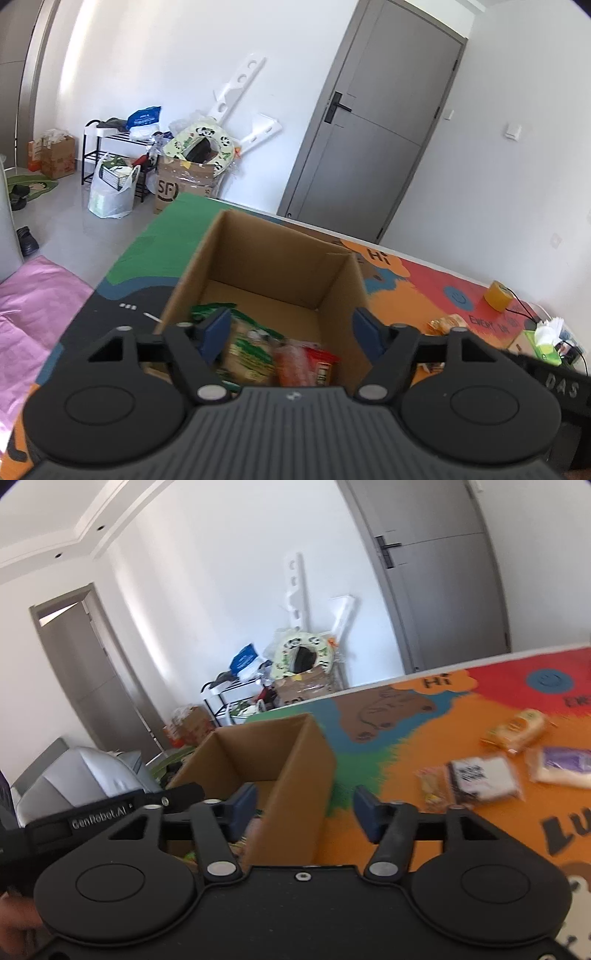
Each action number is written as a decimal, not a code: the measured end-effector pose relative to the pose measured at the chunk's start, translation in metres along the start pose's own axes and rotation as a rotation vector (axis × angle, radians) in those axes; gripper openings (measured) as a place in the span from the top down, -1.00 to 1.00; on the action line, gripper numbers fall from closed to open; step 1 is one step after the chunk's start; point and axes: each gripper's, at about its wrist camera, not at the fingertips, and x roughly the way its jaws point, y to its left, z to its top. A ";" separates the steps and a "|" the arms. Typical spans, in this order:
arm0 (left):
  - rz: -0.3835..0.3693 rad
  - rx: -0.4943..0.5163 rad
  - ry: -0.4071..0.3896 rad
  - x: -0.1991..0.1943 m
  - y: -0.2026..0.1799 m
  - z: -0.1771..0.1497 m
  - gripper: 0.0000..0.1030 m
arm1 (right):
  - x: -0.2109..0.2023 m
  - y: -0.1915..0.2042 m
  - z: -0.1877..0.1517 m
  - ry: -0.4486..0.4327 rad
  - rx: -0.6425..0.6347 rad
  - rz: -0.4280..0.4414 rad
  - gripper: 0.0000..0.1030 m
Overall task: Organize snacks
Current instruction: 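Move both grippers back over the remaining snacks on the mat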
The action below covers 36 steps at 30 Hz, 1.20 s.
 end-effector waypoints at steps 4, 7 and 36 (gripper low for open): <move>-0.030 0.007 -0.001 0.000 -0.013 -0.007 -0.47 | -0.014 -0.011 -0.006 -0.018 0.002 -0.044 -0.53; -0.039 0.016 0.003 0.000 -0.022 -0.013 -0.47 | -0.028 -0.020 -0.011 -0.066 0.006 -0.086 -0.61; -0.165 0.172 0.085 0.004 -0.122 -0.053 -0.48 | -0.100 -0.102 -0.043 -0.105 0.123 -0.241 -0.82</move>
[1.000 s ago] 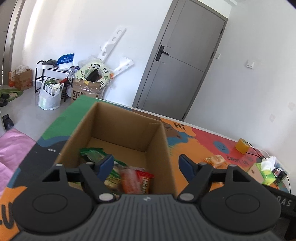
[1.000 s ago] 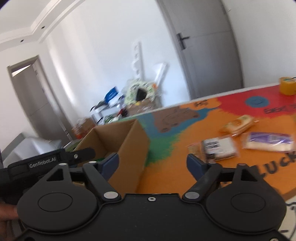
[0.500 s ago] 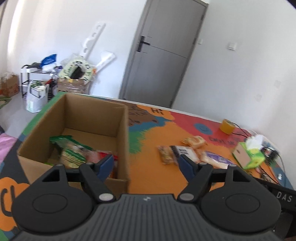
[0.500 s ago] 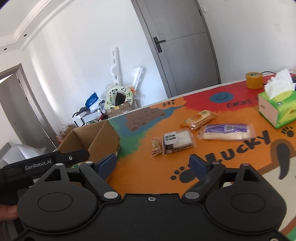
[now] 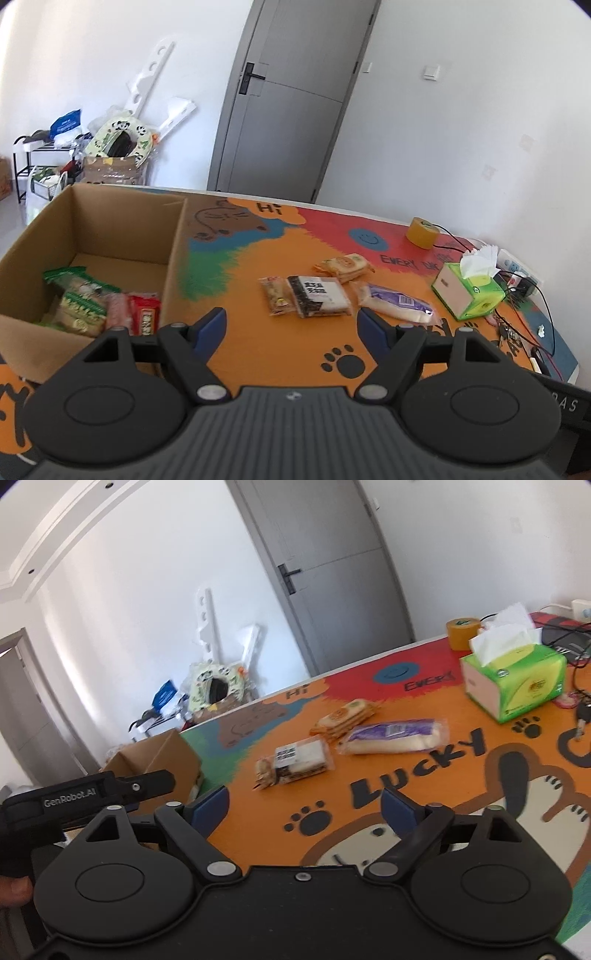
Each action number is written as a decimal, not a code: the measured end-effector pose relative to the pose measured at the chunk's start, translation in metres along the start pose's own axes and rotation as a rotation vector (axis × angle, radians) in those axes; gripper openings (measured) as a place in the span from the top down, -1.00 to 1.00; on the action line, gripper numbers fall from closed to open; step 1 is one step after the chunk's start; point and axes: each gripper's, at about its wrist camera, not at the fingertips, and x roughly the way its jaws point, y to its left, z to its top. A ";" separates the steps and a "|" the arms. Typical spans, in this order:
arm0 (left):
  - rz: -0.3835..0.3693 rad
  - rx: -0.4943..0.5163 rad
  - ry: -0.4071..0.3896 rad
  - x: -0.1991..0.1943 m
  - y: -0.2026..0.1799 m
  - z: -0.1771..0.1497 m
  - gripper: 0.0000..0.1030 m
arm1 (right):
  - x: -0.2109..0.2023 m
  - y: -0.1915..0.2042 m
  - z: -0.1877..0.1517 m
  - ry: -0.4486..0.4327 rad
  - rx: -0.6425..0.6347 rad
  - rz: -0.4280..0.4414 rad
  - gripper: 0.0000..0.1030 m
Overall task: Organize snacks
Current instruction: 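Move both grippers back over the remaining snacks on the mat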
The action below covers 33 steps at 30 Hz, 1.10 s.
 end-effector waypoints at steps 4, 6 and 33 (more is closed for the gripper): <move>-0.003 0.010 0.011 0.010 -0.007 -0.003 -0.48 | 0.003 -0.011 -0.003 0.015 0.001 -0.028 -0.83; 0.006 0.021 0.013 0.016 -0.012 -0.005 -0.48 | 0.004 -0.017 -0.004 0.018 0.006 -0.043 -0.83; 0.008 0.030 0.089 0.113 -0.039 0.000 -0.47 | 0.065 -0.072 0.023 0.031 0.049 -0.098 -0.82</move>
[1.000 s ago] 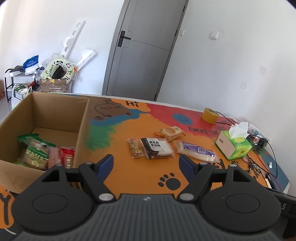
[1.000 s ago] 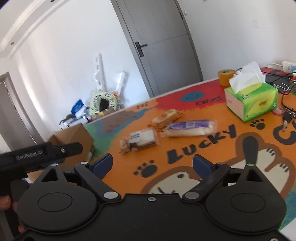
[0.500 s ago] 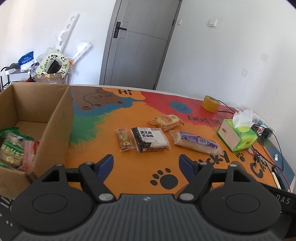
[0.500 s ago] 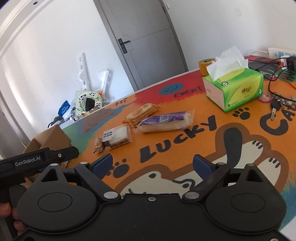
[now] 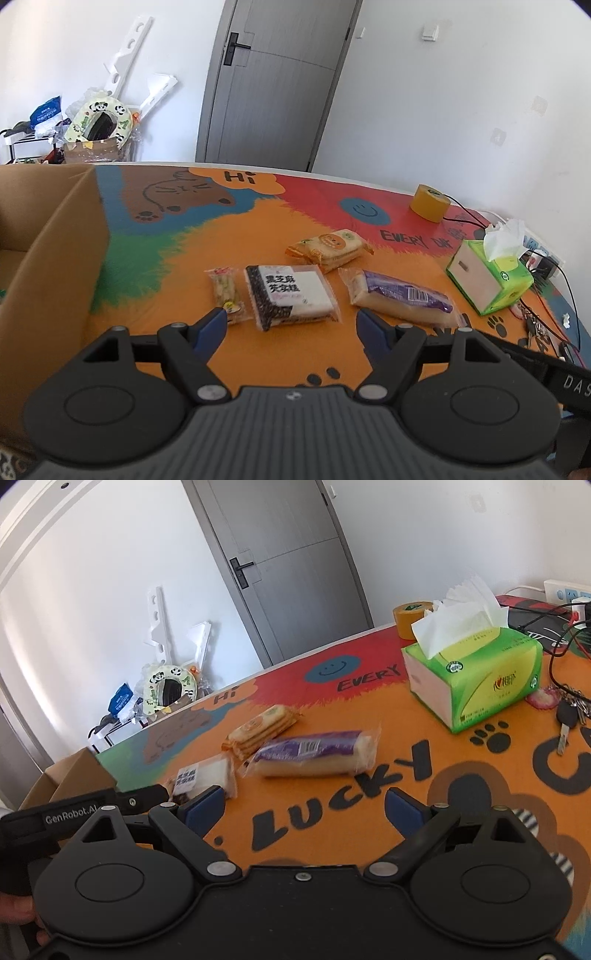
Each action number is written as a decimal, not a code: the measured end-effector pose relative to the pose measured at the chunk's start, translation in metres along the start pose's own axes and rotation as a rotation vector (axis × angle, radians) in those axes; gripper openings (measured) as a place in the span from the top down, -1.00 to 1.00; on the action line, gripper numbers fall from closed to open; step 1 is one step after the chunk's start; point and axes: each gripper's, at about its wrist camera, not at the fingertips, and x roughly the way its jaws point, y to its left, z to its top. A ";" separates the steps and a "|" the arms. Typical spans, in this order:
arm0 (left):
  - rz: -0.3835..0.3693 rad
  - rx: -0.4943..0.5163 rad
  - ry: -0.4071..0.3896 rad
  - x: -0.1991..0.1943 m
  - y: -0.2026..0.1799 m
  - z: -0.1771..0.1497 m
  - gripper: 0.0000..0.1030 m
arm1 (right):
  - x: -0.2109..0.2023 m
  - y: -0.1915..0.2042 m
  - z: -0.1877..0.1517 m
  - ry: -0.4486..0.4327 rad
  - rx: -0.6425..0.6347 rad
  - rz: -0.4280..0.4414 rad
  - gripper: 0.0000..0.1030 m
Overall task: Organize snacks
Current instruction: 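Move both grippers back over the remaining snacks on the mat, then grasp the small clear snack pack with the left gripper while the right grasps the purple-wrapped bread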
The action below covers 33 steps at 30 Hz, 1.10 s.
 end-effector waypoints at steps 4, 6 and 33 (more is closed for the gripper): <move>0.013 -0.003 0.014 0.016 -0.001 0.005 -0.47 | 0.010 -0.001 0.009 -0.006 -0.013 0.001 -0.82; 0.022 -0.003 0.012 0.022 0.000 0.008 -0.47 | 0.015 0.000 0.013 -0.010 -0.018 0.005 -0.81; 0.219 -0.080 -0.001 0.055 0.039 0.005 0.08 | 0.097 0.015 0.042 0.048 -0.098 0.092 -0.73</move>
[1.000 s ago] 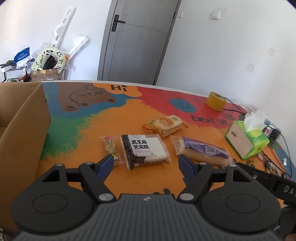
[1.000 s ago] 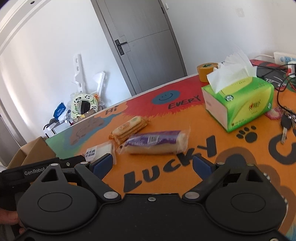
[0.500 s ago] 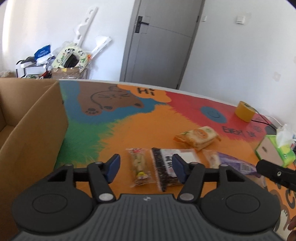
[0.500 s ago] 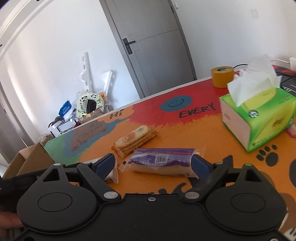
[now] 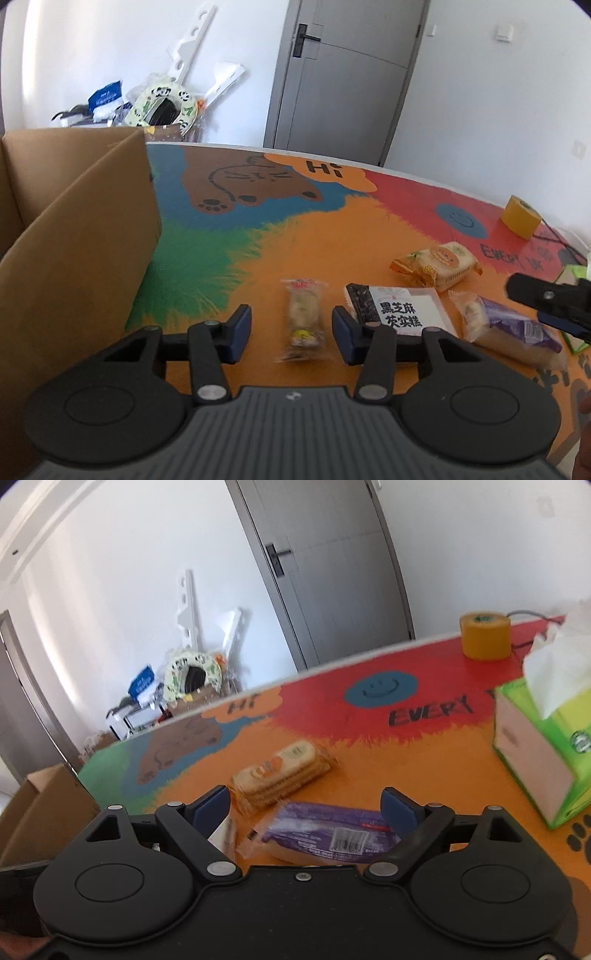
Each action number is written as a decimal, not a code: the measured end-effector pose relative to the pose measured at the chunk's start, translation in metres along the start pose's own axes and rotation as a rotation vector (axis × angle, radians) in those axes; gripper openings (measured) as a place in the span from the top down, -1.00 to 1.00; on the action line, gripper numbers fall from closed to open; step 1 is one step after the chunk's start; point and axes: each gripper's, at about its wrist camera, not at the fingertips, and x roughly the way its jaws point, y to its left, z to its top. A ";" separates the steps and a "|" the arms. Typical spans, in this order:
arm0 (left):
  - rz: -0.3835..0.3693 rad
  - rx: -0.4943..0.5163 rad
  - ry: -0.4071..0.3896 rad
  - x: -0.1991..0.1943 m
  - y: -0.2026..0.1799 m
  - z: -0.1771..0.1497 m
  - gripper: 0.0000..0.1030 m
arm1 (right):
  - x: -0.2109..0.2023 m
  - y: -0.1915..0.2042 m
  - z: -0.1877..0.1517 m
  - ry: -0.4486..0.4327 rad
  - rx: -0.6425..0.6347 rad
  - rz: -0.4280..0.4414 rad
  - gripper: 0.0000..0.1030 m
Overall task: Organize snacks
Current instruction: 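Grasp the small clear snack pack with the left gripper while the right grasps the purple-wrapped bread, then carry both packs over the cardboard box with both grippers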
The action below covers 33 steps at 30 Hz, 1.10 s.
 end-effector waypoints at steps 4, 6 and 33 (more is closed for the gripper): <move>0.016 0.020 -0.017 -0.001 -0.001 -0.003 0.30 | 0.004 0.000 -0.008 0.026 -0.007 -0.016 -0.73; 0.014 0.031 -0.018 -0.002 -0.001 -0.005 0.47 | 0.005 -0.001 -0.014 0.059 0.002 -0.017 -0.60; -0.131 0.028 -0.050 -0.070 0.003 -0.015 0.66 | -0.065 0.027 -0.049 0.009 0.058 0.018 0.42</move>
